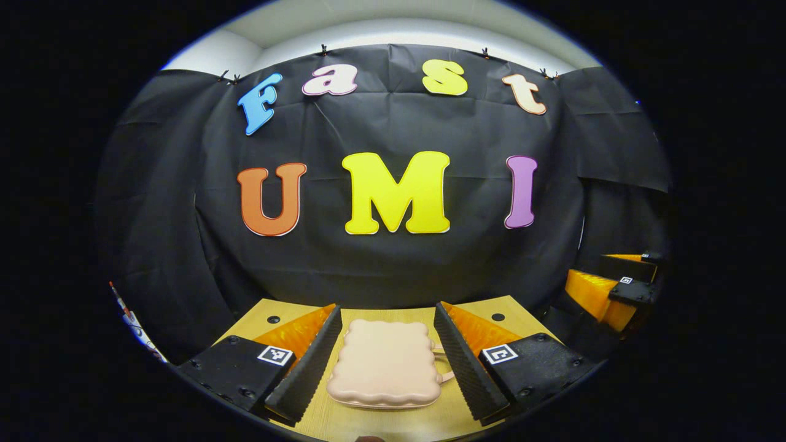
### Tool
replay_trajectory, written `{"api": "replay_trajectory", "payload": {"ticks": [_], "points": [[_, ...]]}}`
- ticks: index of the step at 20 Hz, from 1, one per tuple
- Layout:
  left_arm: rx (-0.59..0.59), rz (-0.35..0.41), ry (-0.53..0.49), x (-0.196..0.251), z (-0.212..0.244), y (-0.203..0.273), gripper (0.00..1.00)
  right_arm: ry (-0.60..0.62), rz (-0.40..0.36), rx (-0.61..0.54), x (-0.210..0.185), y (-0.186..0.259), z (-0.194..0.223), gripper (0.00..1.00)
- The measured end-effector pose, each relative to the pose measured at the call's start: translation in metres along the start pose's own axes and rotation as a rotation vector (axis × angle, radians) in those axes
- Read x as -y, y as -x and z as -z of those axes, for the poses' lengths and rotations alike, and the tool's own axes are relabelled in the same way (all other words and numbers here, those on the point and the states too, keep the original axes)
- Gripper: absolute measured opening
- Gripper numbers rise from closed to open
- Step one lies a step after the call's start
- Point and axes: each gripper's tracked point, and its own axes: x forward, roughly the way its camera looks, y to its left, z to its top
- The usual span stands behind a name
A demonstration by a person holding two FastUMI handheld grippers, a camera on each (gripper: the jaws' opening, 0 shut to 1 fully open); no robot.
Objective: First open the suitcase, pack the skin care products into it, and then close the suitcase.
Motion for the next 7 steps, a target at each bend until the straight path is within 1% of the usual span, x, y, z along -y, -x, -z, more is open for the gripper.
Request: {"api": "replay_trajectory", "payload": {"ticks": [1,2,4,7], "points": [[0.004,-0.002,0.0,-0.007,-0.002,-0.006,0.96,0.008,0.004,0.004,-0.005,0.0,-0.001,0.77],[0.009,0.0,0.008,-0.014,-0.004,-0.012,0.96,0.014,0.004,0.009,-0.01,-0.001,-0.001,0.81],[0.016,-0.002,0.018,-0.017,-0.009,-0.017,0.96,0.026,0.009,0.014,-0.015,-0.001,-0.002,0.81],[0.045,-0.012,-0.01,-0.021,-0.019,-0.023,0.96,0.046,0.021,0.042,-0.017,0.0,-0.014,0.79]]}}
